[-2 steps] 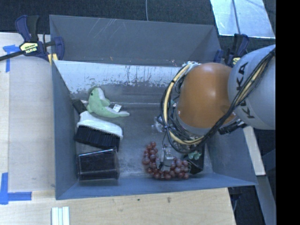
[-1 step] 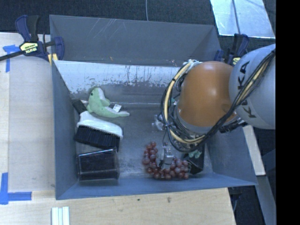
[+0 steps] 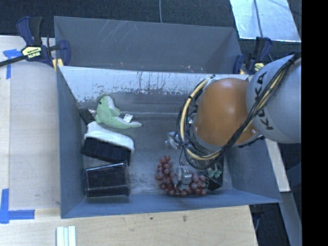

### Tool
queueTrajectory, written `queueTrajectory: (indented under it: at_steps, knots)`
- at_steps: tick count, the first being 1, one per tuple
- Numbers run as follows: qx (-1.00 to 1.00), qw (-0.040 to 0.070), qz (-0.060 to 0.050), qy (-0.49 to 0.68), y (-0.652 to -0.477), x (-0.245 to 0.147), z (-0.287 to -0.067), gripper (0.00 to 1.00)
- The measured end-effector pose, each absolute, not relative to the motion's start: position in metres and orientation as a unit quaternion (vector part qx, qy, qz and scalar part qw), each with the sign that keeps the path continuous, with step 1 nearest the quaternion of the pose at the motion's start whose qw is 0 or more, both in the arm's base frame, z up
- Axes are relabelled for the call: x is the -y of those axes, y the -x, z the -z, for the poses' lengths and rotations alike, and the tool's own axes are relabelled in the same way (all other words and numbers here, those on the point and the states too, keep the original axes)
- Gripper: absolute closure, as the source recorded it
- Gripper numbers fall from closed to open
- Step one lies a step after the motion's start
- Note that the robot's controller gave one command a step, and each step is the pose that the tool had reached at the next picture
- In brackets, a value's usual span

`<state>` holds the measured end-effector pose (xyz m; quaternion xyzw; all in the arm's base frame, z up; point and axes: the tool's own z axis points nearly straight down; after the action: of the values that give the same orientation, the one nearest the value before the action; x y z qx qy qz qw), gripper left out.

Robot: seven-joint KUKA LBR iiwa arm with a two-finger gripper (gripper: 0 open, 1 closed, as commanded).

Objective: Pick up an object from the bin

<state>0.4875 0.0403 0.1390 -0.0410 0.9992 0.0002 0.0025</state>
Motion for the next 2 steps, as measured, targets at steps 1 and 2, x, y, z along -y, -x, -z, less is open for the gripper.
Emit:
queueTrajectory:
  at_steps: [1, 2]
  knots:
    - [-0.99, 0.002, 0.0, 0.142, -0.49, -0.033, -0.097, 0.0]
    - [-0.968, 0.001, -0.001, 0.25, -0.495, -0.051, -0.071, 1.0]
